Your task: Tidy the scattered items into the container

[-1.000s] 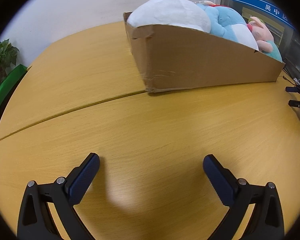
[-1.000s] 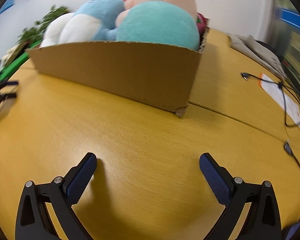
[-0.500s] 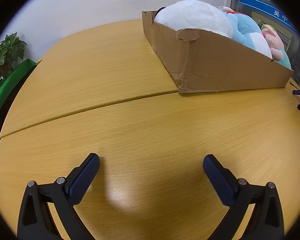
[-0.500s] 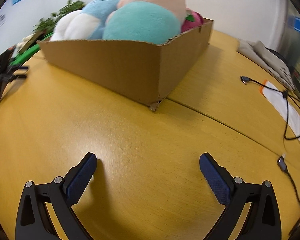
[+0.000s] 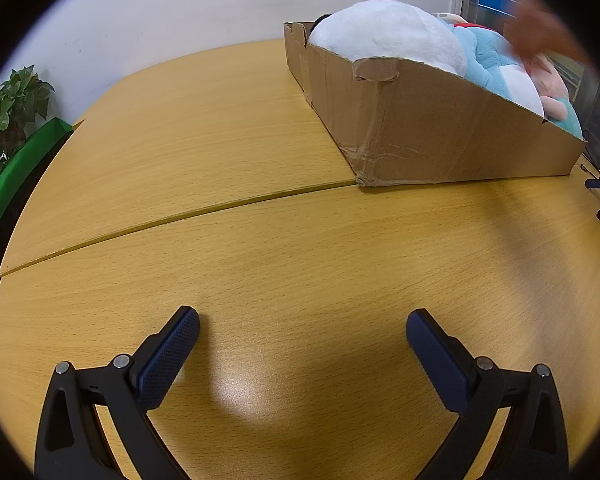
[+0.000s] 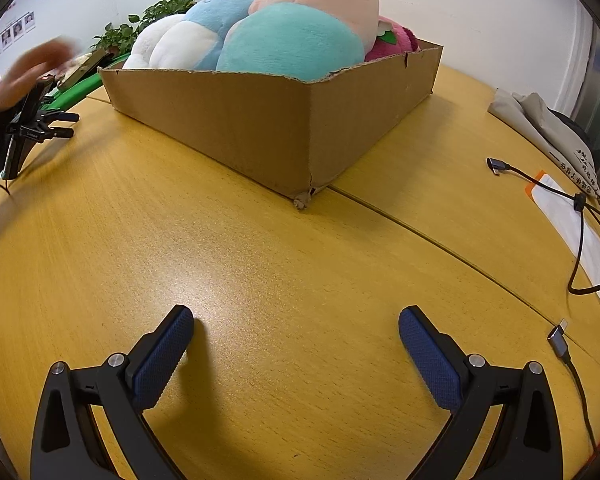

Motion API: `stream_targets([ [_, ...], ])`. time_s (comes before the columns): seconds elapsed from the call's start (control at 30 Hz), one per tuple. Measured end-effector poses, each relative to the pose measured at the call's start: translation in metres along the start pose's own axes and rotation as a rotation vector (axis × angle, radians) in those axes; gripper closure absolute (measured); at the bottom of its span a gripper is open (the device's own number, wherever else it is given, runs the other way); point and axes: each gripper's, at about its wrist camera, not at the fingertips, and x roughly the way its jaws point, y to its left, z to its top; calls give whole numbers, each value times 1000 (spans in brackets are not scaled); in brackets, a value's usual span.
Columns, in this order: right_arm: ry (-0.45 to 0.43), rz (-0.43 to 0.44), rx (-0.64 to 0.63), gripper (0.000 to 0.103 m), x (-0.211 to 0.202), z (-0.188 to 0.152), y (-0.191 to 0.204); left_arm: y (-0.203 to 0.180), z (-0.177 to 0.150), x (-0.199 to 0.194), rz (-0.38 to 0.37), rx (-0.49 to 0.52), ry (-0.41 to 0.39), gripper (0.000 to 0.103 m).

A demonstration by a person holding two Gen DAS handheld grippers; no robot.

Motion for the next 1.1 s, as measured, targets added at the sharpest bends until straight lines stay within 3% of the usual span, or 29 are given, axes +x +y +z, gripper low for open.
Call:
stream_targets([
  [1.1,-4,3,-5,0,0,-1,-2,-7,-10,-10,-3,3,-1,0],
])
